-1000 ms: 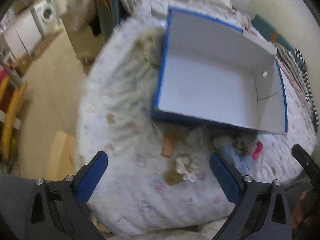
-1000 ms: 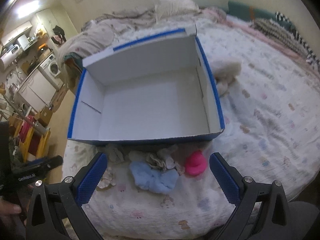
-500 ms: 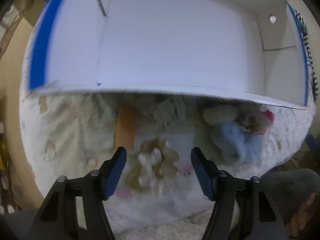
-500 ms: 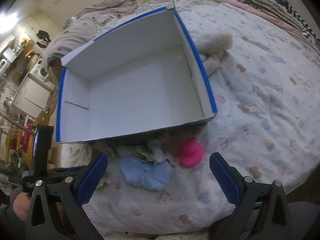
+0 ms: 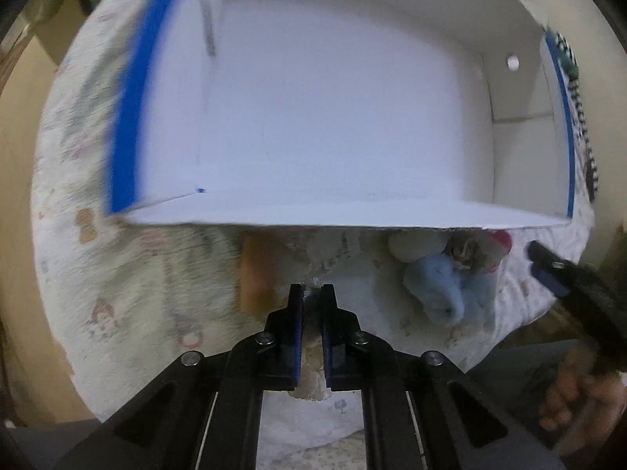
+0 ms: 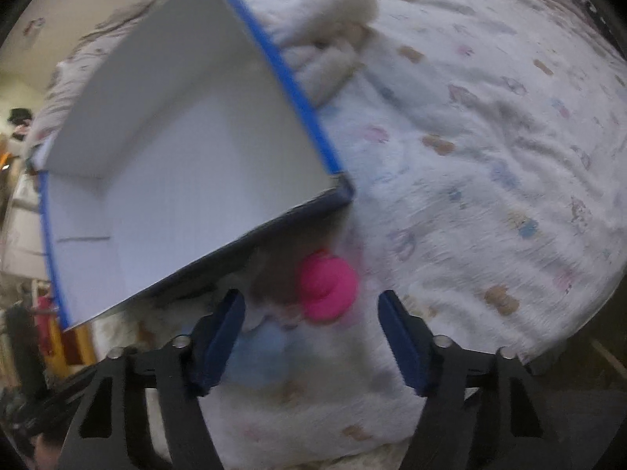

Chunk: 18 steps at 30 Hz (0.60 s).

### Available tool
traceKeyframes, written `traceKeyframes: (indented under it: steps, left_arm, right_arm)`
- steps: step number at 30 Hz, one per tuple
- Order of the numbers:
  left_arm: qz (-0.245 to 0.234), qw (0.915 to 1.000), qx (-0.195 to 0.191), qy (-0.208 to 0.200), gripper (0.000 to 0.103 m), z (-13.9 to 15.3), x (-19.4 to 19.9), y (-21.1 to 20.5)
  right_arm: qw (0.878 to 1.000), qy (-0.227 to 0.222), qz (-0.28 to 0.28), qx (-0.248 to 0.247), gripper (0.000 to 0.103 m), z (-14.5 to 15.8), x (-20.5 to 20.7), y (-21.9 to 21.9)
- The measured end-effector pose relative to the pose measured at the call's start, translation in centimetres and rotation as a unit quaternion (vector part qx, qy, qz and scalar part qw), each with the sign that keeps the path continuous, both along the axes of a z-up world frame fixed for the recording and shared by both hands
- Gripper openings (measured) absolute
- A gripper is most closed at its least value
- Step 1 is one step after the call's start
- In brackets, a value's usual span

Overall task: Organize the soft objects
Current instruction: 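Grasp the white crumpled cloth with the left gripper while the right grasps the pink duck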

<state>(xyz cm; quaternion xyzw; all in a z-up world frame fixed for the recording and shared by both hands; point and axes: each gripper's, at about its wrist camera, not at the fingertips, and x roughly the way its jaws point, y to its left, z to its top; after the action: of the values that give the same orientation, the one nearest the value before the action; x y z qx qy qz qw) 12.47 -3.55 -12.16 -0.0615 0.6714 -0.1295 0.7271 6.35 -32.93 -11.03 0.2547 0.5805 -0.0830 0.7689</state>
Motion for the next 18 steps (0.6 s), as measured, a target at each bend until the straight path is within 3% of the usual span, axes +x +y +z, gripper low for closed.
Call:
traceKeyframes:
  steps: [4,7,9,10,11,18]
  left_arm:
    - [0.028,0.9995,-0.006,-0.015,0.008,0.3,-0.3,1.0]
    - [0.035,0.999,-0.002,-0.027,0.008,1.1,-1.0,1.8]
    - [0.04,0.9987,-0.003,-0.032,0.008,1.9,-1.0,2.9]
    - [0.042,0.9985,-0.006,-0.036,0.008,2.4,-1.0,3.3]
    - [0.043,0.9982,-0.006,-0.041,0.008,2.7,-1.1,3.6]
    - [0.049,0.9954,-0.002,-0.083,0.008,4.8,-2.5,4.8]
  right_arm:
    - [1.0,0.022,-0.015,0.009,0.065,-2.5,1.1,-0.5]
    - [1.0,0.025,0.009,0.006,0.064,-3.6,1.9,0.6]
    - [0.999,0.029,0.033,-0.027,0.041,-4.0,2.3,1.4]
    - [0.998,0.028,0.038,-0.038,0.037,-4.0,2.3,1.5]
    - [0.998,0.02,0.037,-0.042,0.029,-3.8,2.1,1.5]
    - [0.998,-0.039,0.038,-0.022,0.029,1.8,-1.4,1.8]
